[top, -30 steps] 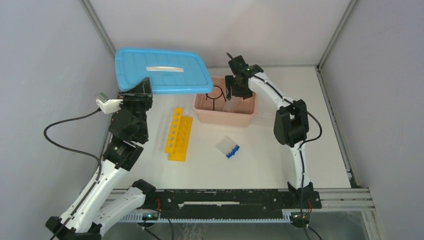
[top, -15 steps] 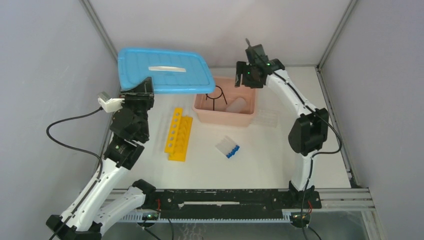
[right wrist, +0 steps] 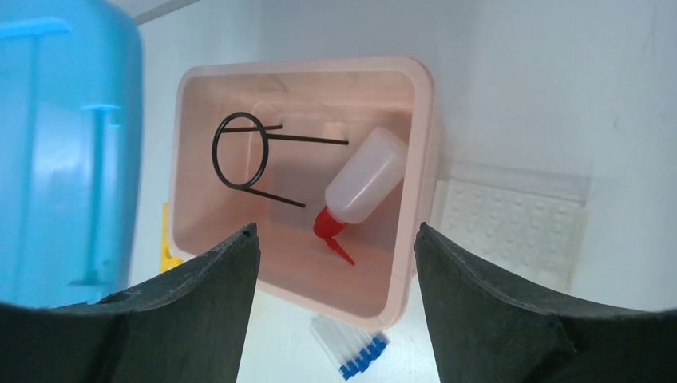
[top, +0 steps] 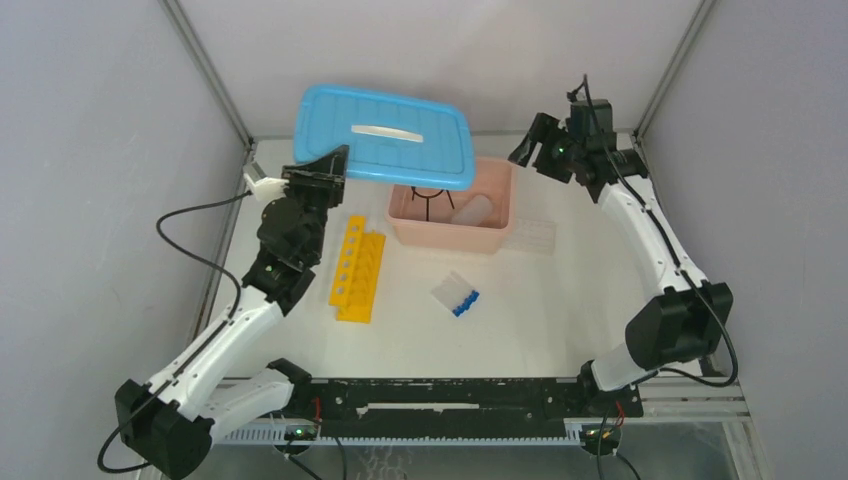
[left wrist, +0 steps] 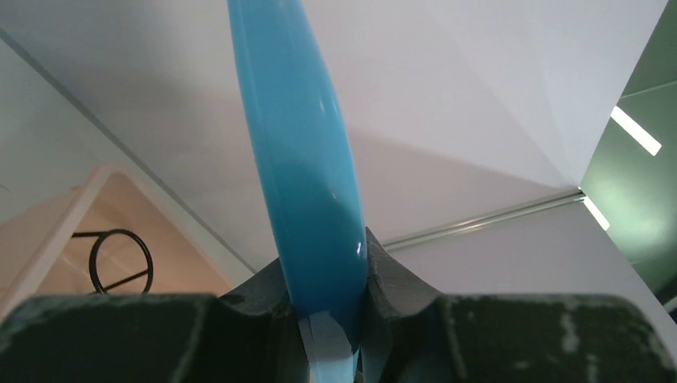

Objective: Organize the chemistry lab equipment
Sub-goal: Place the chemistry item in the storage box, then close the lid of the storage box.

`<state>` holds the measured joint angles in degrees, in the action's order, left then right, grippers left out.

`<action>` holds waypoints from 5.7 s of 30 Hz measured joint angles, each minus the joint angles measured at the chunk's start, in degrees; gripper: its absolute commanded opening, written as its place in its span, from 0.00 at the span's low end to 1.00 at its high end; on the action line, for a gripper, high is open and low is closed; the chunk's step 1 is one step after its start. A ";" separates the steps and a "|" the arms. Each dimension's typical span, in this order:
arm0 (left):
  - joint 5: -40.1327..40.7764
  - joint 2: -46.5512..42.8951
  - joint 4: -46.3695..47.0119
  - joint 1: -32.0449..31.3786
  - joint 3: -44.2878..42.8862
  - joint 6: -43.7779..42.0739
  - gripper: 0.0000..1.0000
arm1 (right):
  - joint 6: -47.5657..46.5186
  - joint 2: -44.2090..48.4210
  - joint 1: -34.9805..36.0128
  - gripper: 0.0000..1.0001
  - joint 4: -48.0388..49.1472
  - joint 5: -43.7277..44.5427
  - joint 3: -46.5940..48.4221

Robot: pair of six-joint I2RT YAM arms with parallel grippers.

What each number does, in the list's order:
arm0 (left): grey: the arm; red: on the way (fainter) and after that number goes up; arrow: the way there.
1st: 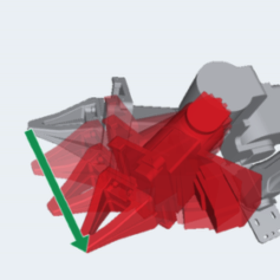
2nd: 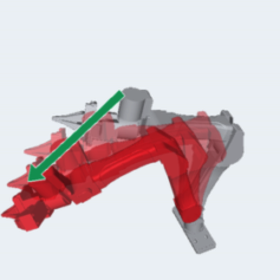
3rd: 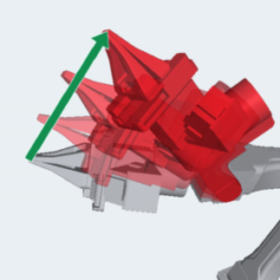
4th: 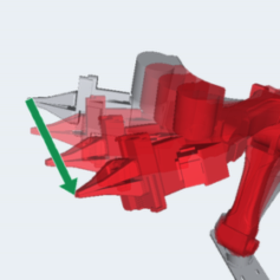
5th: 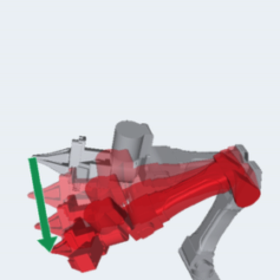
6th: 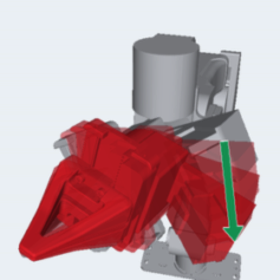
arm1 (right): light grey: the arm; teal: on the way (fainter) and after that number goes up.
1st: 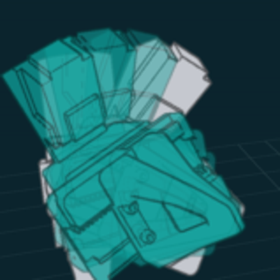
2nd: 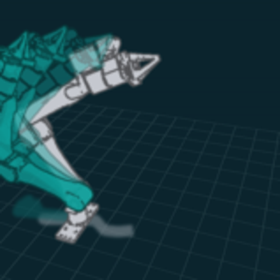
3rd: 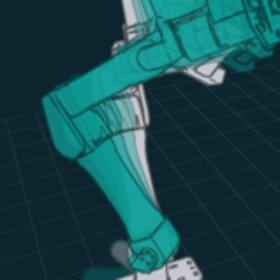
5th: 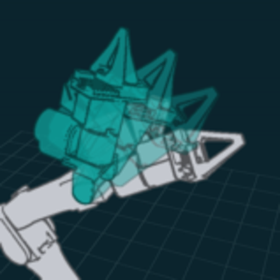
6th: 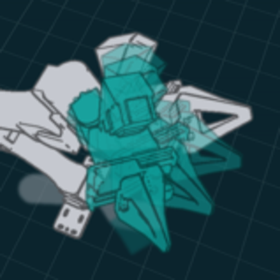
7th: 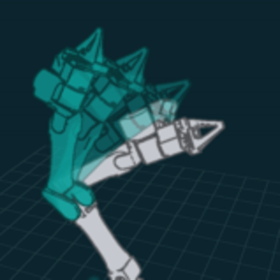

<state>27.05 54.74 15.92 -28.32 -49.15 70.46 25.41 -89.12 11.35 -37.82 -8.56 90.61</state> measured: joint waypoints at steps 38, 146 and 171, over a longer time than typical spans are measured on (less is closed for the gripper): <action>-6.69 16.76 19.12 -3.96 5.33 11.65 0.00 | 35.10 7.87 -8.11 0.76 45.79 -33.62 -31.08; -15.47 18.64 19.93 5.01 17.73 7.06 0.66 | 45.29 -1.05 -11.04 0.42 65.31 -35.41 -42.36; -15.47 18.67 19.93 5.55 17.73 7.02 0.66 | 28.68 2.10 -12.04 0.49 42.99 -30.12 -38.23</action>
<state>11.57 73.41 35.86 -22.76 -31.42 77.47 54.08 -87.02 -0.69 5.17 -38.68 52.38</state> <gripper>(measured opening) 0.657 0.489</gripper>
